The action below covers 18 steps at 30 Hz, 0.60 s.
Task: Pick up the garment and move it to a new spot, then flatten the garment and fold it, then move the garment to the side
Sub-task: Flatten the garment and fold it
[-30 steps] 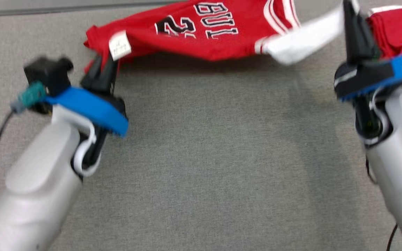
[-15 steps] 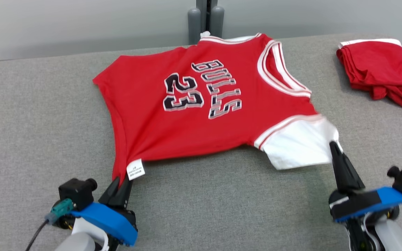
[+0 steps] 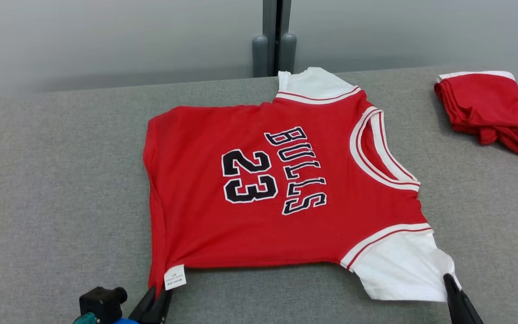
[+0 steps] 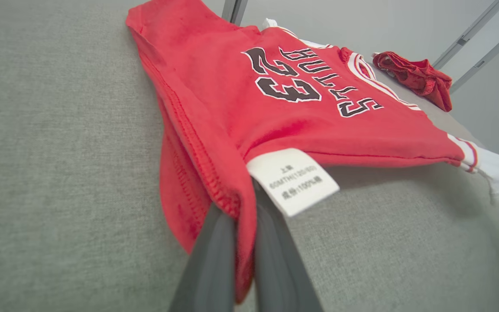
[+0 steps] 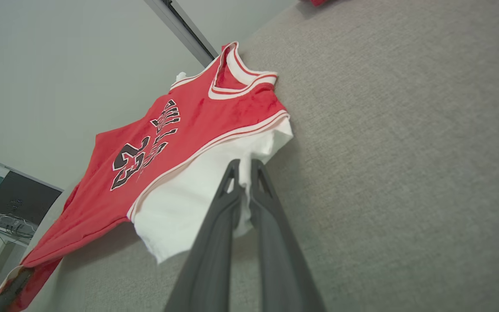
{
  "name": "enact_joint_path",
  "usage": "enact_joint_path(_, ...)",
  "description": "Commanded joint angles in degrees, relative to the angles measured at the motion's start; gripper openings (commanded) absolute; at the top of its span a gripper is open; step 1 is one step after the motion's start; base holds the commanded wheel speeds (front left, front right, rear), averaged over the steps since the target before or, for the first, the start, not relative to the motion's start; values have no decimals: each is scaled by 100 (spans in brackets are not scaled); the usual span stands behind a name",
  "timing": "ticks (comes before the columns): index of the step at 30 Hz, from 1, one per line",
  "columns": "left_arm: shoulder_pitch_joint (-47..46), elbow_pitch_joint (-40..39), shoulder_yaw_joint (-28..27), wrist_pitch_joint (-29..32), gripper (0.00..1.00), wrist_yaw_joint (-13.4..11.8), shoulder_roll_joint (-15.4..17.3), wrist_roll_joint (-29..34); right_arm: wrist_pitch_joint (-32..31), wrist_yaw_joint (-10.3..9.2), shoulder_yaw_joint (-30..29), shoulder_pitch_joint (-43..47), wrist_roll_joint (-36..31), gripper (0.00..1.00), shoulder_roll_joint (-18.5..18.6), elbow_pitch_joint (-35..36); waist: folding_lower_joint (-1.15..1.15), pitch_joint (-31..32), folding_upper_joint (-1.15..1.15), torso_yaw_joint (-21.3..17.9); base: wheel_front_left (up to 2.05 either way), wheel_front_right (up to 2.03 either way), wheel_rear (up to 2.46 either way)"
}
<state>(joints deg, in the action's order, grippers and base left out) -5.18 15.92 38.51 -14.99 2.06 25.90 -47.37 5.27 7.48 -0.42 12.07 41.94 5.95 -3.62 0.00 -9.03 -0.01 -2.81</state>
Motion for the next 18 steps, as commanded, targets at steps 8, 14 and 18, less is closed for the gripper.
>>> enact_joint_path(8,54,-78,94,-25,0,-105,-25,109,-404,3,-408,185,-91,0,-271,444,0,67,1,15,0,0,0)
enact_joint_path(14,-183,-11,198,71,0,-98,58,296,-564,3,-500,-279,-196,0,-297,296,0,102,1,12,0,0,0)
enact_joint_path(18,-338,33,208,157,0,-91,105,349,-653,3,-514,-730,-336,0,-297,95,0,93,1,-20,0,0,0)
